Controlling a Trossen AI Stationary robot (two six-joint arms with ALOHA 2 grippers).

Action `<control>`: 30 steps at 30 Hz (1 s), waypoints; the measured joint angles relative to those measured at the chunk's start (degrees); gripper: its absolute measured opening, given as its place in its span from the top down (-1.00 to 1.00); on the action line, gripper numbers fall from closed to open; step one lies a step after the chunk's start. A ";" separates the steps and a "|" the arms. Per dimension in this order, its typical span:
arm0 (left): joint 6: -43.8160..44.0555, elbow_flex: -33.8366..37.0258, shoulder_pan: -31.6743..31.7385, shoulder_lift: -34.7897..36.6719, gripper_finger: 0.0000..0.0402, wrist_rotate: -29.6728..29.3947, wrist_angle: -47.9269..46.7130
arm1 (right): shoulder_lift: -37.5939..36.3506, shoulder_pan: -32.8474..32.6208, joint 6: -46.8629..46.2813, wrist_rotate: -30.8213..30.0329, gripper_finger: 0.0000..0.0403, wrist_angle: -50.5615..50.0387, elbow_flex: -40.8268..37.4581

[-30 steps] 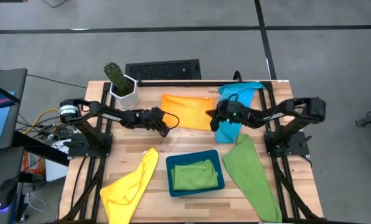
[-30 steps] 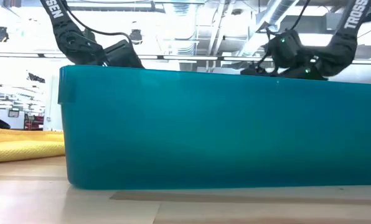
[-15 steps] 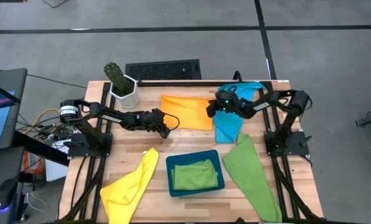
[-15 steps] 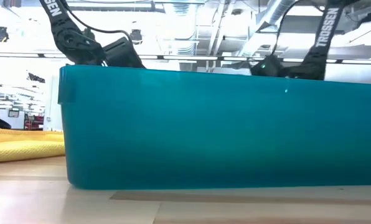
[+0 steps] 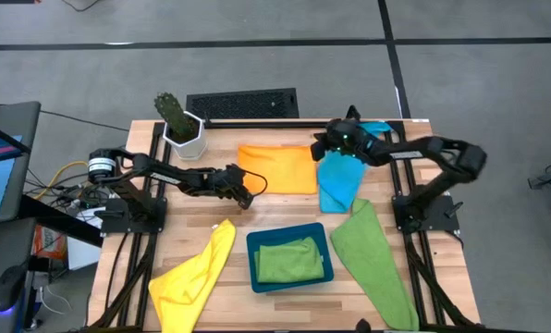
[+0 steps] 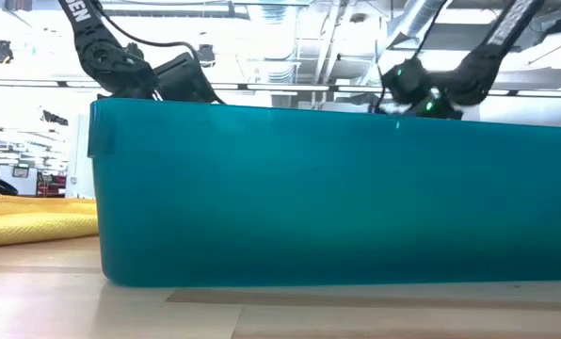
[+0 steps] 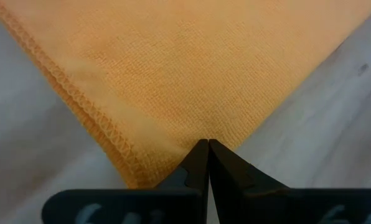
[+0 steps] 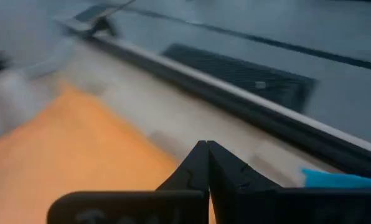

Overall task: Fold microfiber towels
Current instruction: Fold the orange microfiber towel

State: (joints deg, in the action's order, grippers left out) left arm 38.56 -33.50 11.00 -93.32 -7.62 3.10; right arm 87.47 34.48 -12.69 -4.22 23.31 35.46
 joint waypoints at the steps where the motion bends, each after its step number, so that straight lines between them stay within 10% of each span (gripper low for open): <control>1: 1.16 0.11 -0.05 0.50 0.98 0.54 -0.40 | -1.89 -0.31 1.27 2.24 0.89 -1.87 -0.01; 7: 0.40 0.61 -0.09 7.19 0.92 1.17 -2.74 | -10.02 -6.78 8.30 15.26 0.91 -11.14 -1.13; 19: -0.46 0.27 -0.34 14.01 0.37 0.68 11.44 | -0.18 -21.76 2.33 9.85 0.92 7.92 -12.57; 30: -4.99 -5.08 -1.09 -5.72 0.96 3.47 27.67 | 11.76 -22.71 -1.41 10.07 0.92 15.06 -12.46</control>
State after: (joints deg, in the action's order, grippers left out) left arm 33.57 -38.59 9.91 -99.04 -4.15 30.77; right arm 99.23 11.76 -14.10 5.85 38.37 23.00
